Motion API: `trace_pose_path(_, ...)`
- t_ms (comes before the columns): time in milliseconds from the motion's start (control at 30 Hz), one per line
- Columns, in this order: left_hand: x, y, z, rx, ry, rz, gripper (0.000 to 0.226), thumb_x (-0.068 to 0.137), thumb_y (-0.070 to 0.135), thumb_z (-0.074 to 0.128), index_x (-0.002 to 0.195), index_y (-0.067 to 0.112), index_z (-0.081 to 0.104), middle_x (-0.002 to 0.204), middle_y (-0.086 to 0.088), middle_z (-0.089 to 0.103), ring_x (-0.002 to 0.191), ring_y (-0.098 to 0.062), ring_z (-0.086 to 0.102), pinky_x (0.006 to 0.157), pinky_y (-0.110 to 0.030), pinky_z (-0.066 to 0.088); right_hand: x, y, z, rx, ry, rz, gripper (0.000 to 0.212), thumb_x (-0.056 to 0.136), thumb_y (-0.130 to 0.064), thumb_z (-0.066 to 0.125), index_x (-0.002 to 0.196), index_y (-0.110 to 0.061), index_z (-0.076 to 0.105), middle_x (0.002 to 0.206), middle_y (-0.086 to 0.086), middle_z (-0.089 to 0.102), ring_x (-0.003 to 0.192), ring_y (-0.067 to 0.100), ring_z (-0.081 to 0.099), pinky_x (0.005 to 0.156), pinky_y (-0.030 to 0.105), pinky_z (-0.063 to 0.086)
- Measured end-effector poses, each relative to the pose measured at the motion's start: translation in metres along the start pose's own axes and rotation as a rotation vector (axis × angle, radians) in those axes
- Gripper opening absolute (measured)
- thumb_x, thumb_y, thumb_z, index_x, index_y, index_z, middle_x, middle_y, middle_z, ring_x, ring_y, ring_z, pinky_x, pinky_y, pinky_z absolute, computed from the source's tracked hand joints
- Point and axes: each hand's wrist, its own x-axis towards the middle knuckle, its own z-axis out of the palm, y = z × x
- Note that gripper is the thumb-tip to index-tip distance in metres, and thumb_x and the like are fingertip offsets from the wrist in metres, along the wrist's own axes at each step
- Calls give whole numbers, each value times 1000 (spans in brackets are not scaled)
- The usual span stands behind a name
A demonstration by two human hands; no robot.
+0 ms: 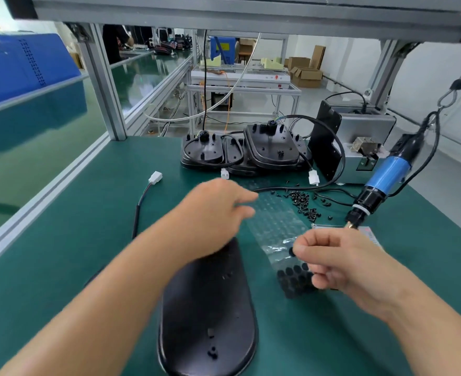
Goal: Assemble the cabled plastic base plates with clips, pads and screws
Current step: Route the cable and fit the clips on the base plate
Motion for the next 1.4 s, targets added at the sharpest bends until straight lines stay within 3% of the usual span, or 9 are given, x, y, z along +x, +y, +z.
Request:
trace_pose_path(133,-31,-44,-5,195,44,-182,25,94,28,52,114,24,67,116,2,67,113,-23,57,93,-32,44,9,-2,38,-157,-88,0,19,79,-13,71,62,-19,69,60,-4,51,51,6,44,50,20,42)
trace_pose_path(300,-53,-62,7,-30,233,-262,23,92,29,57,109,33,71,108,14,71,104,-13,64,85,-23,45,17,-2,65,-284,-82,18,16,82,-14,71,66,-18,71,60,-11,61,50,-2,53,50,14,44)
trace_pose_path(467,-57,-68,18,-25,194,-288,24,94,33,52,111,37,68,112,17,68,111,-13,60,92,-34,49,20,-2,74,-290,-56,62,14,81,-9,71,68,-13,72,64,-7,64,59,0,57,51,17,47)
trace_pose_path(700,-58,-70,21,-8,176,-294,21,95,33,49,100,29,69,96,10,72,98,-19,62,83,-36,52,23,2,78,-308,7,44,16,81,-11,71,65,-14,72,66,-4,65,55,11,54,48,19,45)
trace_pose_path(1000,-58,-69,20,-26,174,-303,21,95,33,49,103,33,69,98,11,71,100,-19,62,83,-35,52,21,4,79,-351,27,-26,14,81,-12,71,68,-12,71,62,2,61,42,8,48,45,16,41)
trace_pose_path(1400,-59,-68,21,-22,191,-309,22,95,36,49,105,35,68,99,14,71,101,-18,62,82,-33,52,24,16,79,-443,85,-147,12,79,-17,73,66,-16,70,50,-9,58,43,1,48,46,15,41)
